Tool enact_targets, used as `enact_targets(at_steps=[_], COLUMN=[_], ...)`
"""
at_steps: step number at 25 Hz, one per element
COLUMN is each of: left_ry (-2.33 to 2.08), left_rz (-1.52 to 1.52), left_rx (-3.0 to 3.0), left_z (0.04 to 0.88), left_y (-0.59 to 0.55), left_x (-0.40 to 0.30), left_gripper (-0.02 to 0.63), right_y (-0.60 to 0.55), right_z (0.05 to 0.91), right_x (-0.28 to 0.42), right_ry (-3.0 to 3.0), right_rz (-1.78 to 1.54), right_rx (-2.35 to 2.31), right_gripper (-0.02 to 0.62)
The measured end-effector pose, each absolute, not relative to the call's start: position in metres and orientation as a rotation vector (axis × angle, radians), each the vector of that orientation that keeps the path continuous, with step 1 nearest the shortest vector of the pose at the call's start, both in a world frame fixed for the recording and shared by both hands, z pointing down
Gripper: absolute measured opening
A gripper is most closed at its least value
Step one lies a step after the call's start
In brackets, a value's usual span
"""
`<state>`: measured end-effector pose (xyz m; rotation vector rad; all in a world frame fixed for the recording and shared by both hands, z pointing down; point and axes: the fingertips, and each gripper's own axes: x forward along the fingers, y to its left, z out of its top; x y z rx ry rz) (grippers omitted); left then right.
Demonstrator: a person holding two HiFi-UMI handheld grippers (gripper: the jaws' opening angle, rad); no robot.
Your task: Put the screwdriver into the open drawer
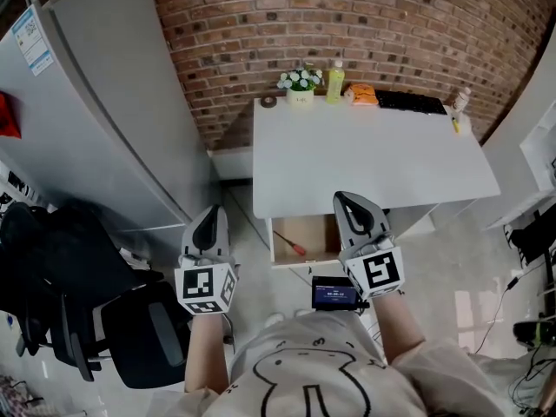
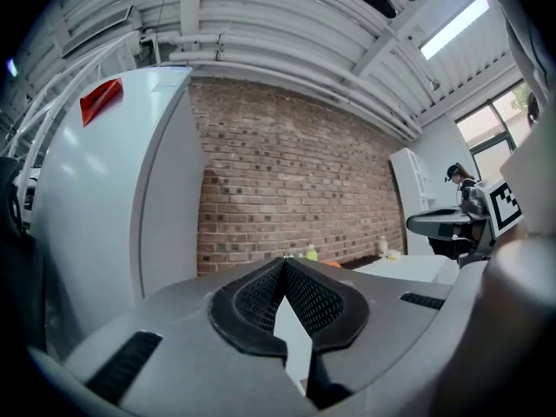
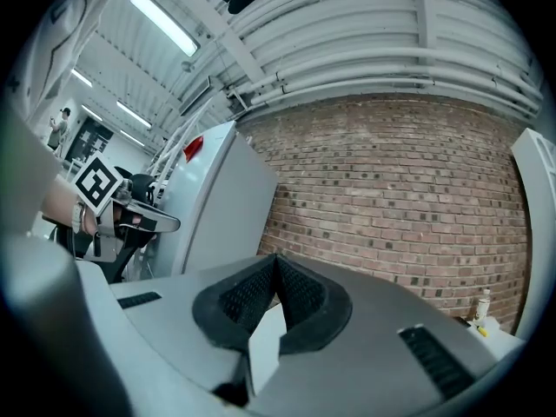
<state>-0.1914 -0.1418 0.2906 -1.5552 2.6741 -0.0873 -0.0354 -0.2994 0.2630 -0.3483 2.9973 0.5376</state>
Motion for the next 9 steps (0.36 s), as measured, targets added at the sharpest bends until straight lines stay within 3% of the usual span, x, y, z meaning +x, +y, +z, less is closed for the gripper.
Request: enact_targets(at_steps=[9], left_ry=[2.67], left_rz=[-0.076], left_rx=[-1.553], left_z=[0.2873], left_y=[-0.141], left_x=[-0.1876], left_gripper=[0.011], right_y=[-0.2977], right_z=[0.2598], right_x=[-0.0286], right_ry=[2.994], right_rz=[0.534], right_rx=[-0.364], right_gripper=[0.017])
